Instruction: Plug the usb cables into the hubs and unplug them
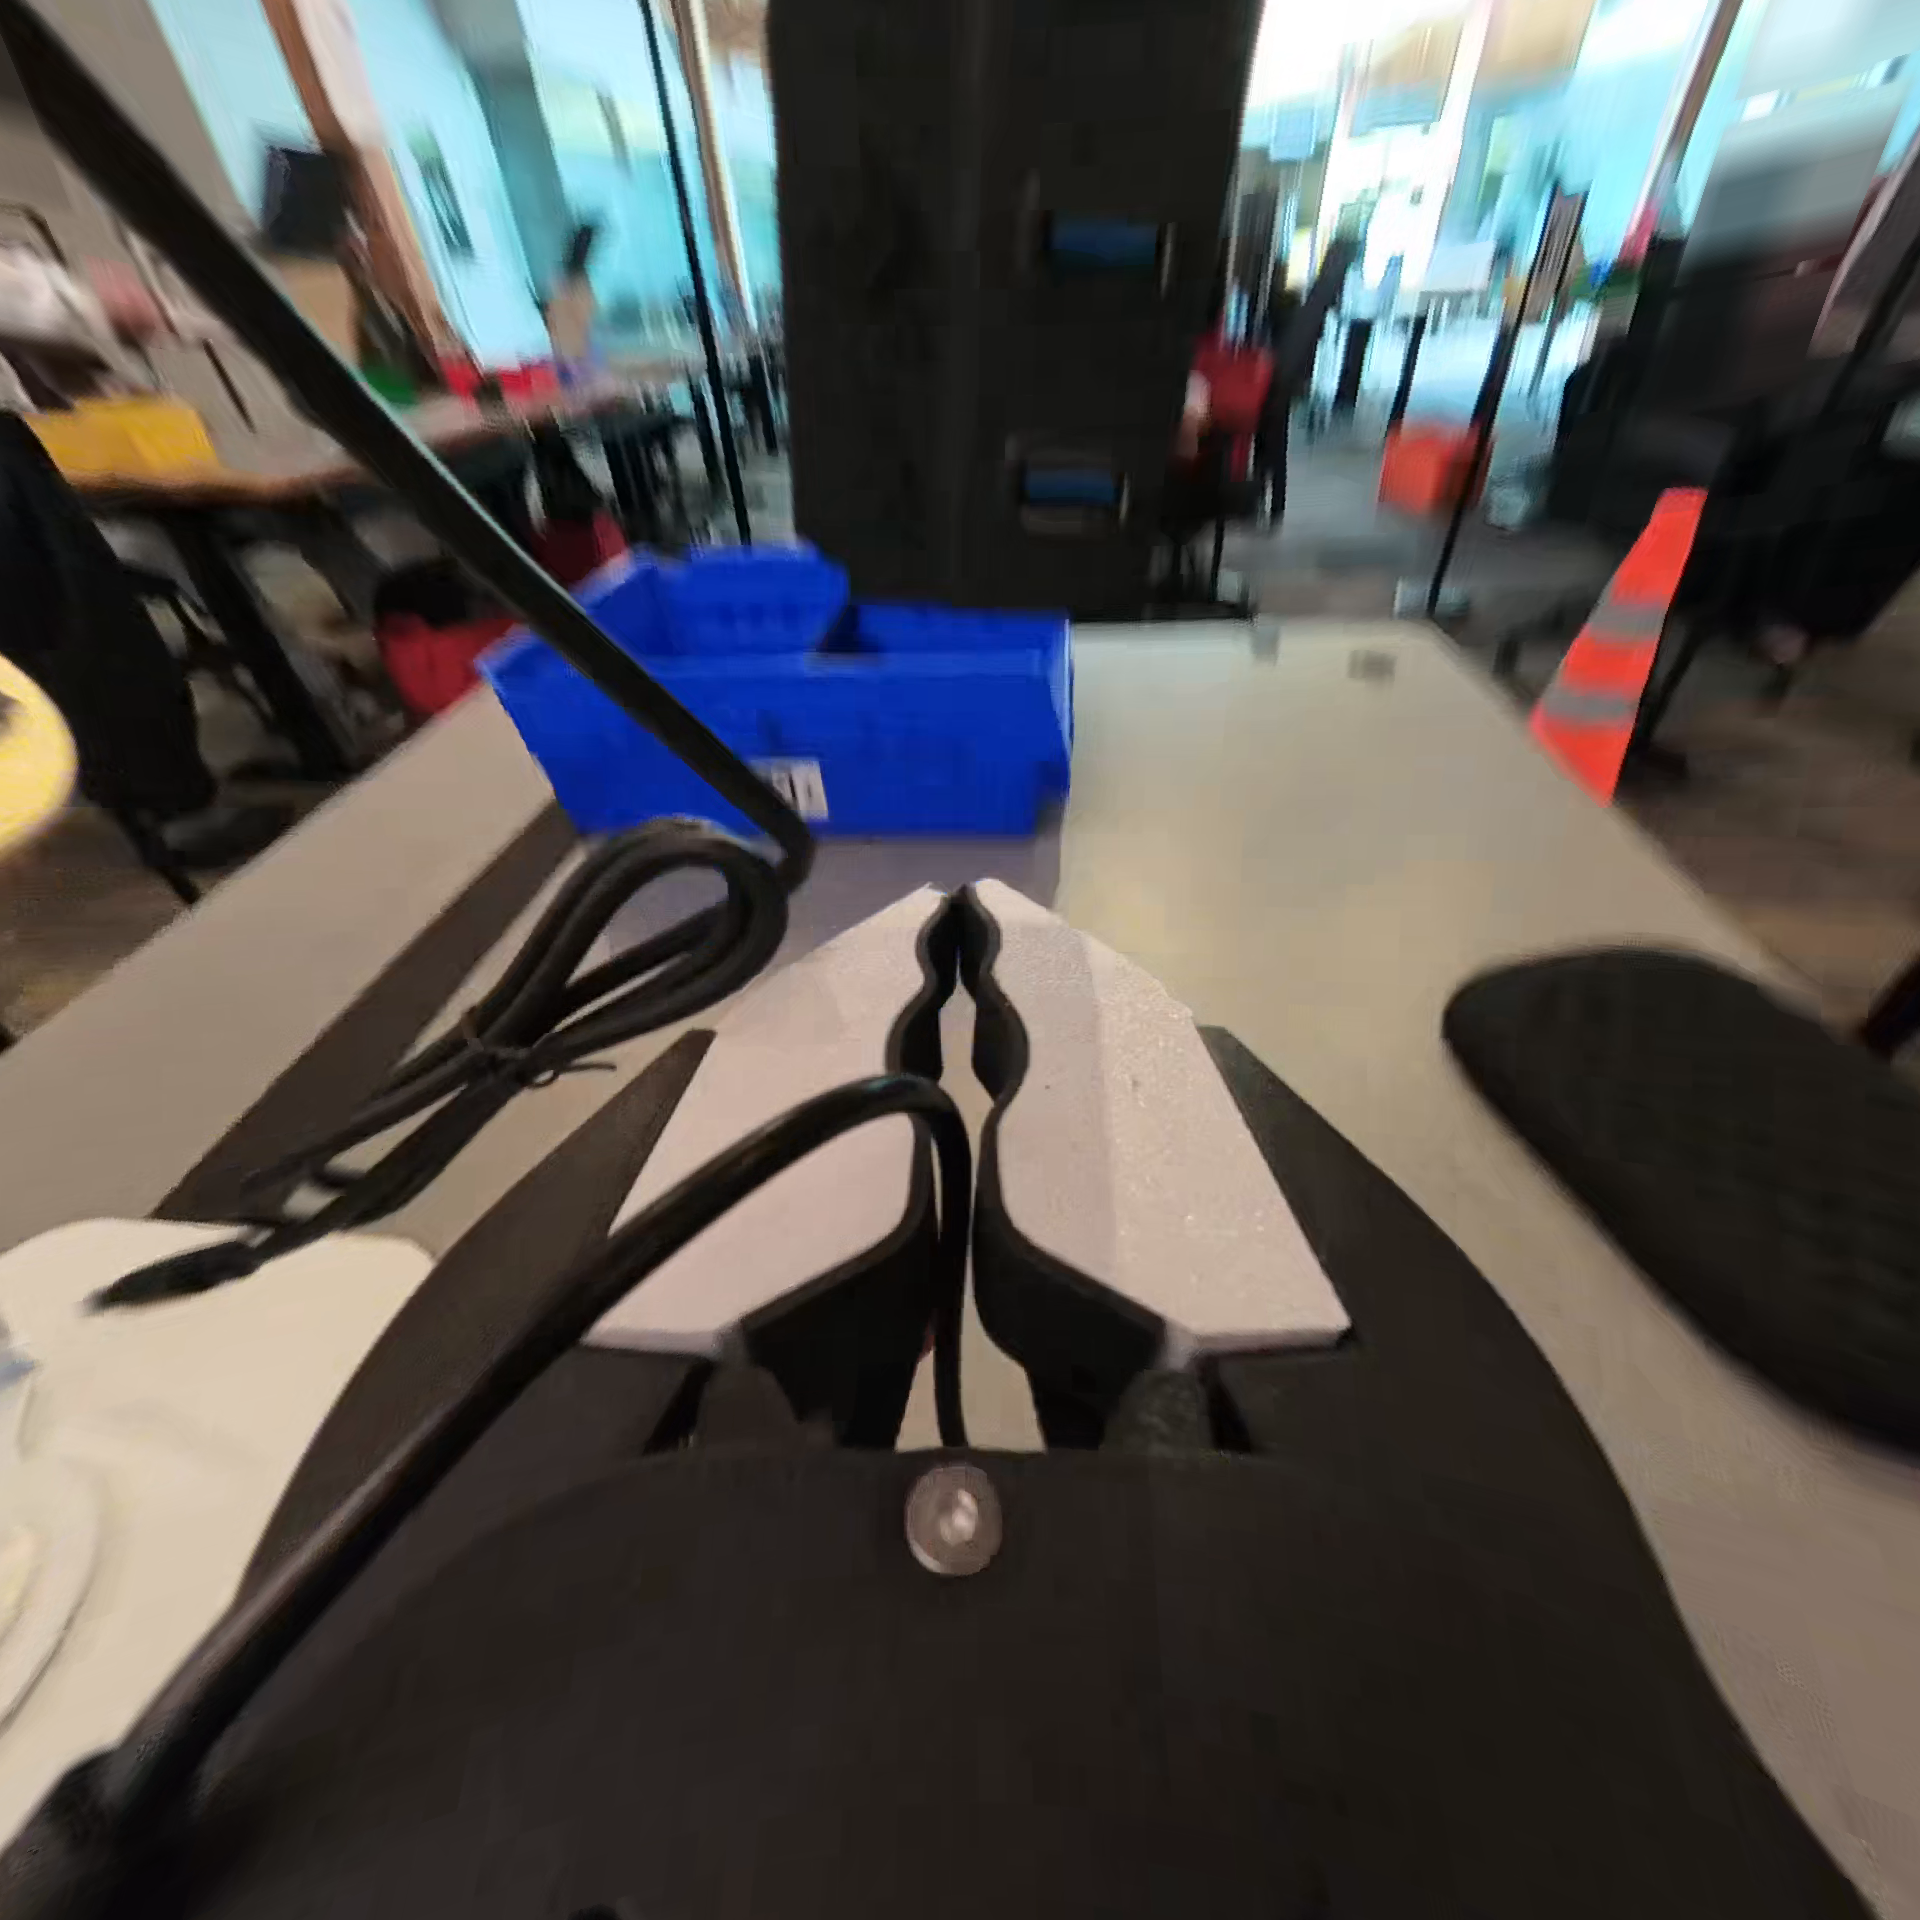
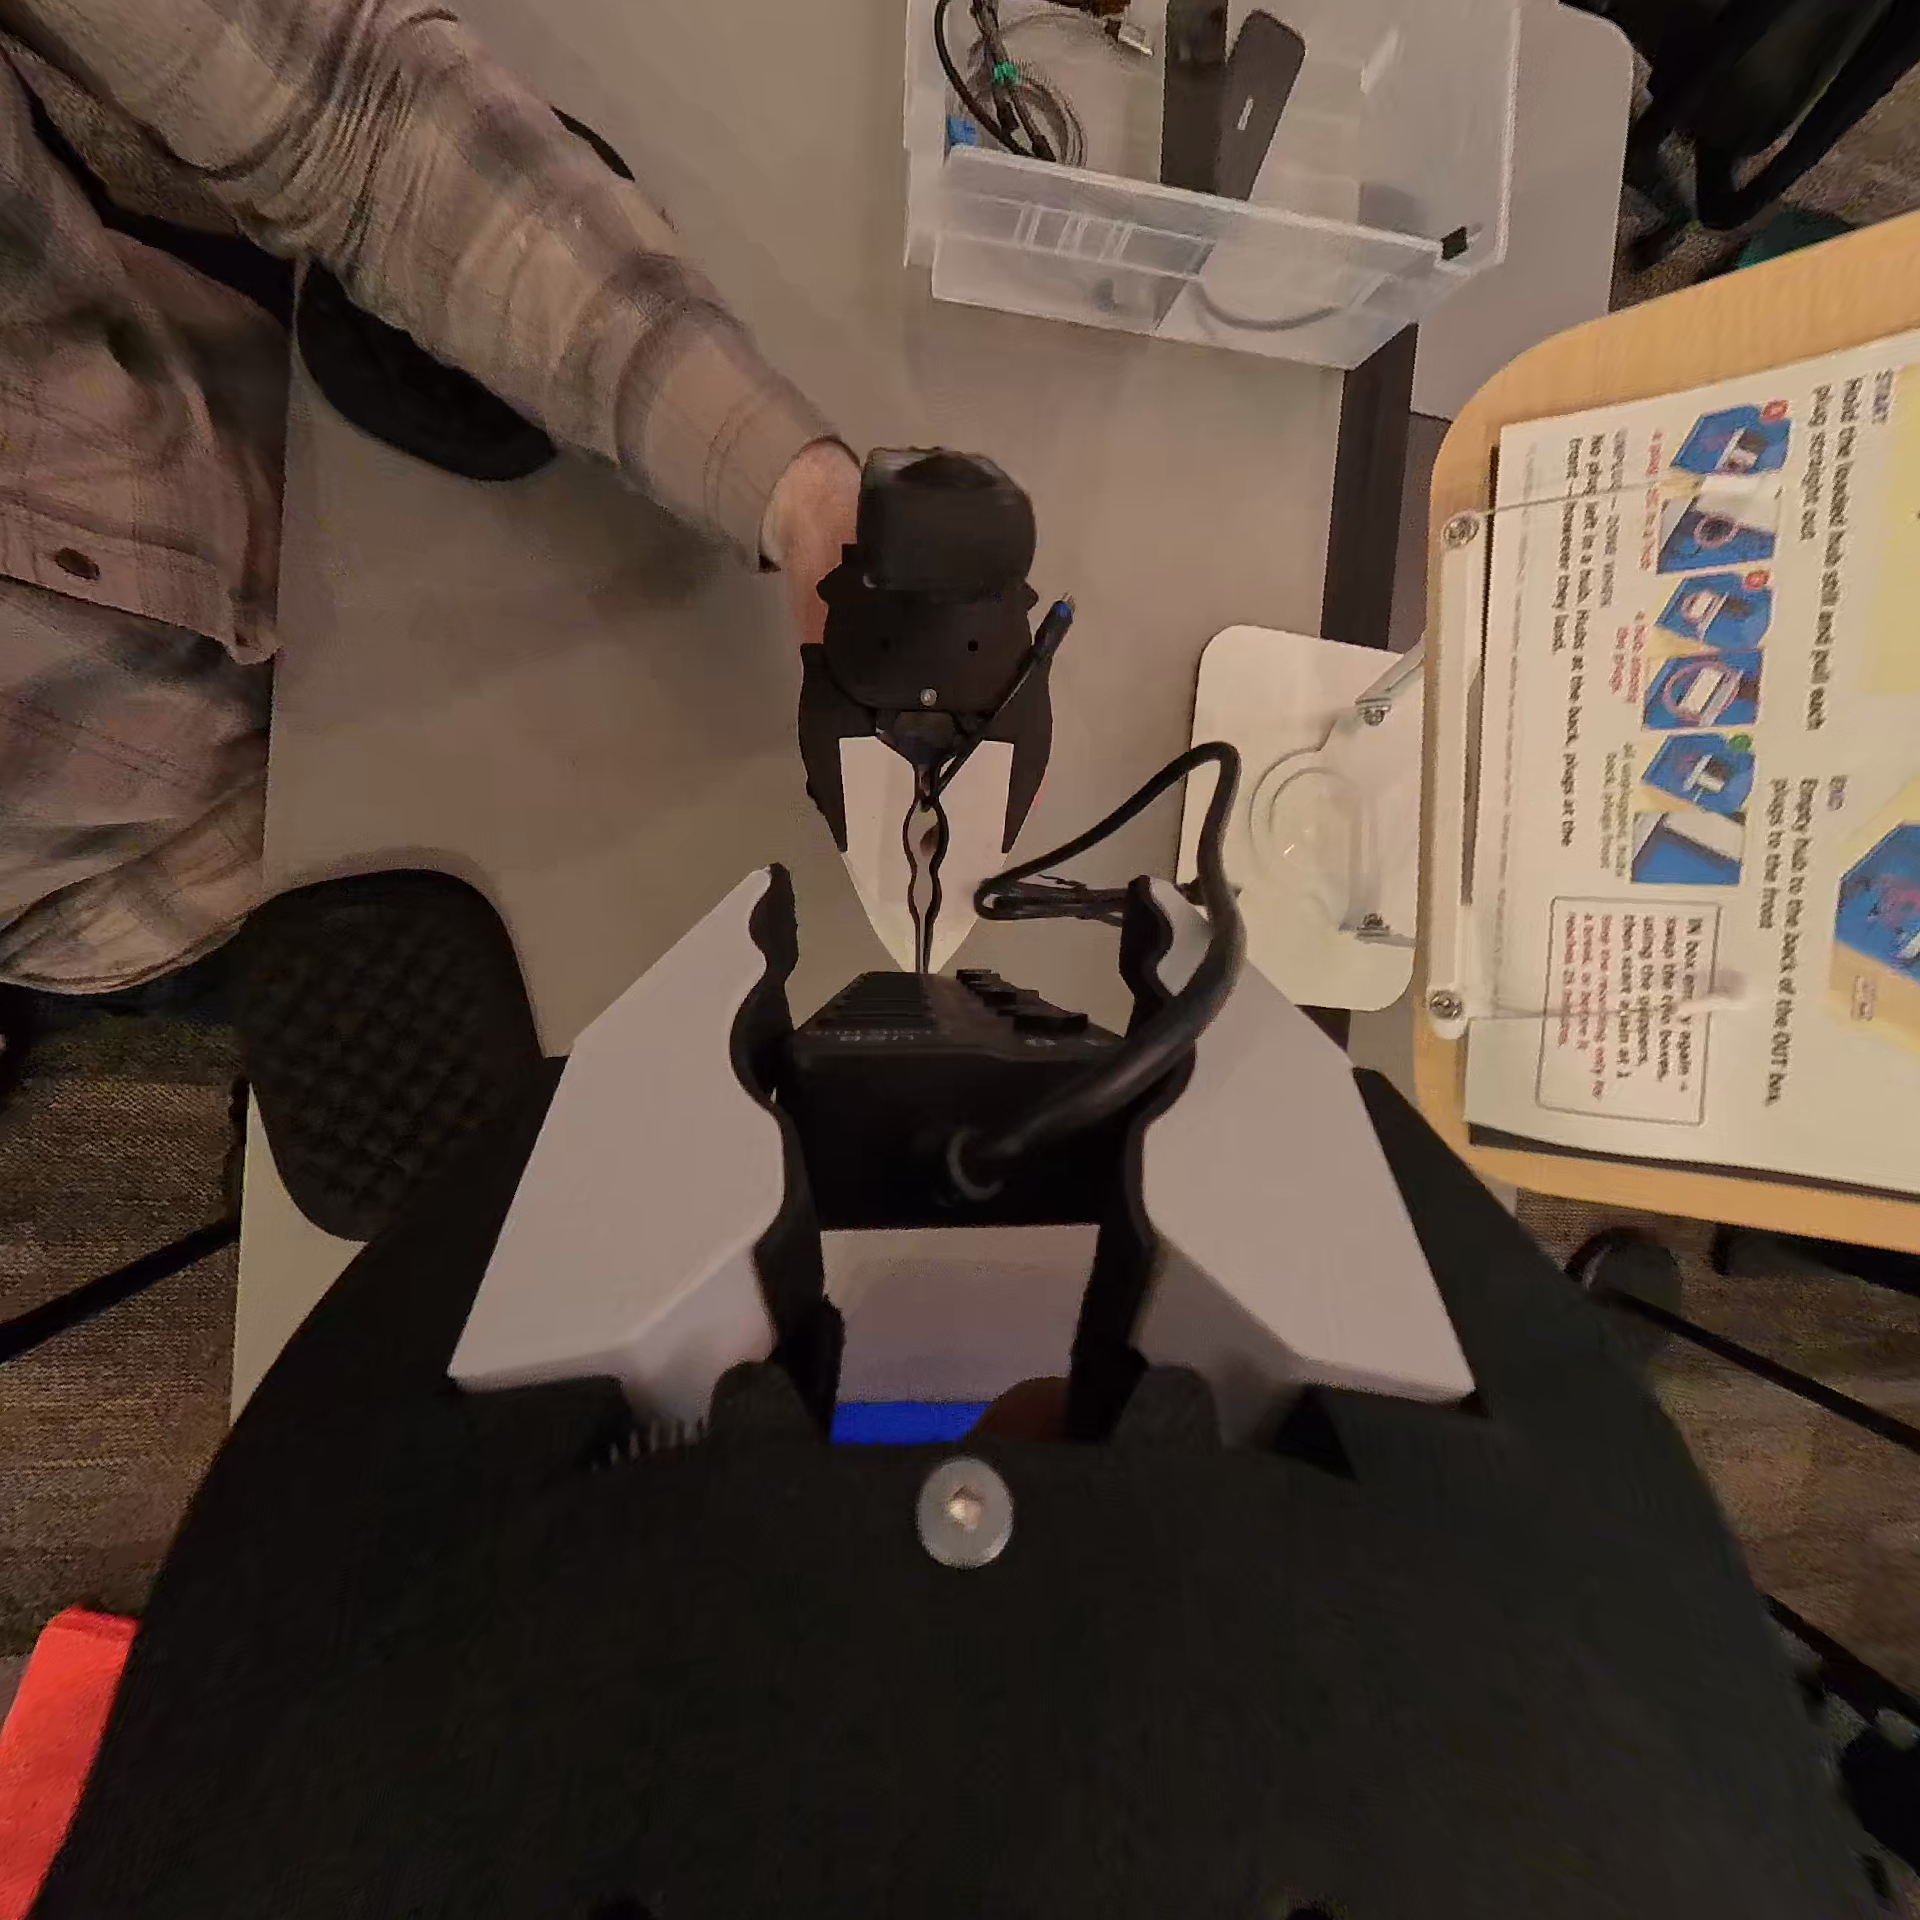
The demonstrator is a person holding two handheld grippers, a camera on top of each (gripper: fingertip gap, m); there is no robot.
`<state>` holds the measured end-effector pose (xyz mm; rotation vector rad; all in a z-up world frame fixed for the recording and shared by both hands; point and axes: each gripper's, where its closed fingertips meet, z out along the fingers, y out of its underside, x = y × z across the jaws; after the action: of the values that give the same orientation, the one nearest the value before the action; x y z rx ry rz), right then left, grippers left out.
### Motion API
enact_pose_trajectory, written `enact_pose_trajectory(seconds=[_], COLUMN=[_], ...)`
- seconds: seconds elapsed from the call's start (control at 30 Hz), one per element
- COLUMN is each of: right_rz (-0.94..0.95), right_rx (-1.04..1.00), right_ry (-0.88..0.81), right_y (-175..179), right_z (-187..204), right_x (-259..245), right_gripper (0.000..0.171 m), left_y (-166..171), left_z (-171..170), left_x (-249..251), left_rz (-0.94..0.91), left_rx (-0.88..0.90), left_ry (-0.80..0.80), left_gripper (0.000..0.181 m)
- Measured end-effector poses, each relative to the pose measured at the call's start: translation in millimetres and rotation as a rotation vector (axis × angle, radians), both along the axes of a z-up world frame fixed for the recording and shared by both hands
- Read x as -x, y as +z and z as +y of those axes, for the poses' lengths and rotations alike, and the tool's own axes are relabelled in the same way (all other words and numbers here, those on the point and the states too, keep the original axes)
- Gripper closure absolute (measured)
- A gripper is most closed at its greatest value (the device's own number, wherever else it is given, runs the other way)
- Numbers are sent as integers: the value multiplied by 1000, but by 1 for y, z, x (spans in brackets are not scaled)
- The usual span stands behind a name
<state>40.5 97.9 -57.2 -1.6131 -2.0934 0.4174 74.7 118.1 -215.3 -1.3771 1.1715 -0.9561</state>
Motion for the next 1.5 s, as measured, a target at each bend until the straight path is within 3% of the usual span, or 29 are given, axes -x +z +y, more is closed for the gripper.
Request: enact_pose_trajectory(seconds=[0.13, 0.27, 0.33, 0.4, 0.57, 0.63, 0.73, 0.83, 0.87, 1.07, 1.17, 1.37, 1.5], right_rz=[17, 12, 21, 31, 38, 39, 44, 51, 50, 38, 35, 16, 10], right_rx=[18, 32, 44, 48, 65, 69, 77, 84, 85, 96, 95, 93, 109], right_ry=[-23, -41, -42, -42, -34, -27, -15, -9, -7, 0, 6, 13, 17], right_y=[-12, -26, -31, -36, -50, -56, -62, -68, -71, -86, -90, -102, -111], right_z=[-7, -10, -12, -14, -20, -22, -27, -30, -31, -37, -41, -47, -52], right_x=[-22, -42, -48, -53, -63, -66, -68, -69, -70, -77, -79, -82, -83], right_gripper=[108, 108, 108, 108, 108, 108, 109, 108, 108, 109, 108, 108, 109], left_y=[-36, -44, -42, -51, -78, -81, -81, -93, -100, -116, -119, -122, -137], left_z=[-4, 1, -1, -4, -7, -6, -3, -7, -10, -24, -28, -35, -32], left_x=[-5, -14, -19, -21, -12, -7, 3, 14, 22, 70, 91, 89, 85], left_rz=[234, 220, 149, 154, 201, 184, 194, 310, 372, 586, 705, 876, 885], left_rx=[-34, 68, 202, 280, 431, 472, 469, 471, 477, 414, 278, -49, -55], left_ry=[-14, 23, 13, 4, 44, 71, 127, 165, 180, 215, 195, 128, 151], left_gripper=[179, 178, 173, 154, 141, 126, 116, 84, 82, 100, 114, 123, 128])
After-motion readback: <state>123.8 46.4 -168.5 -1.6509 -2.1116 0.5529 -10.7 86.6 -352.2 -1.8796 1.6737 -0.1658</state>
